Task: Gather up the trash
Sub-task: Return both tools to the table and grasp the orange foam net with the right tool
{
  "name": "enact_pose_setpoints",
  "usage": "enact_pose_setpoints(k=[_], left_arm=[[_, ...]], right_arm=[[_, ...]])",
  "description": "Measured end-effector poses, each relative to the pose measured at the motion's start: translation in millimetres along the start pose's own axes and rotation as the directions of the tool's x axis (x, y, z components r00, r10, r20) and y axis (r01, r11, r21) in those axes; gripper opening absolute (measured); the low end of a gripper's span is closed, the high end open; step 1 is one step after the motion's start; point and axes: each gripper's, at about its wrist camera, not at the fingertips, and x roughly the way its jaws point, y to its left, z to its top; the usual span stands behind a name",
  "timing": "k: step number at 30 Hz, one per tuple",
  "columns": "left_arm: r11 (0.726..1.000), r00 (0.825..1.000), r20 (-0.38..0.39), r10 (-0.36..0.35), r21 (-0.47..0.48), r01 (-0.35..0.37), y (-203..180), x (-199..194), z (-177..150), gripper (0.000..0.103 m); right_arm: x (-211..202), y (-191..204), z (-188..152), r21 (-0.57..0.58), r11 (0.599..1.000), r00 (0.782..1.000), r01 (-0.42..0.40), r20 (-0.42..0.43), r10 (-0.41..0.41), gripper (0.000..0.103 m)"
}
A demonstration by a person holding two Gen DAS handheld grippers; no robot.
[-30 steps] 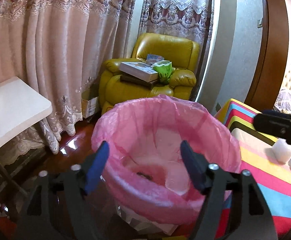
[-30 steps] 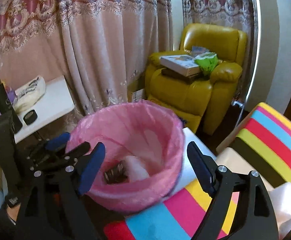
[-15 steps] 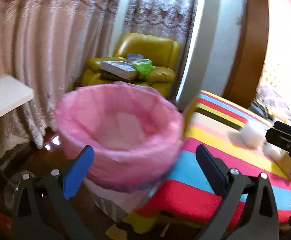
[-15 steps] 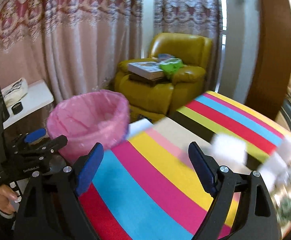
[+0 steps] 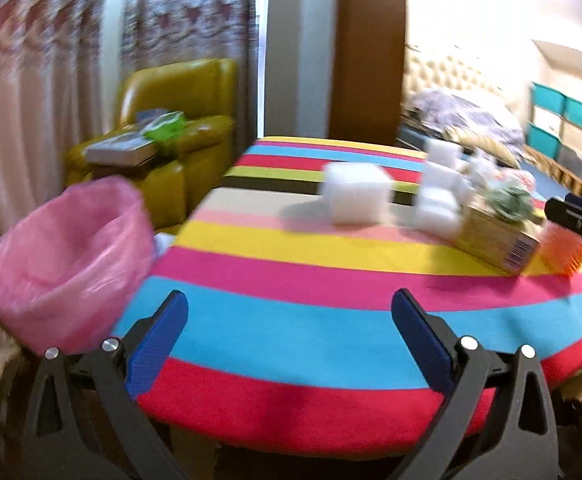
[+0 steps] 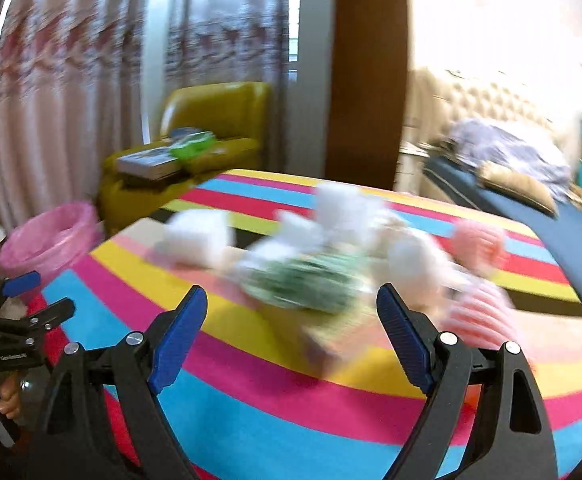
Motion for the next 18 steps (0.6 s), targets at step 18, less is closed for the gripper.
enact_pose_setpoints(k=[18], left_arm=[[0.949,0.972,-0.07,-0.225,0.212,0.235,-139,37,33,0.098]], right_arm=[[17,-117,-31,0.117,0.98,0.984,0.16,-0.097,-0.149,0.083]])
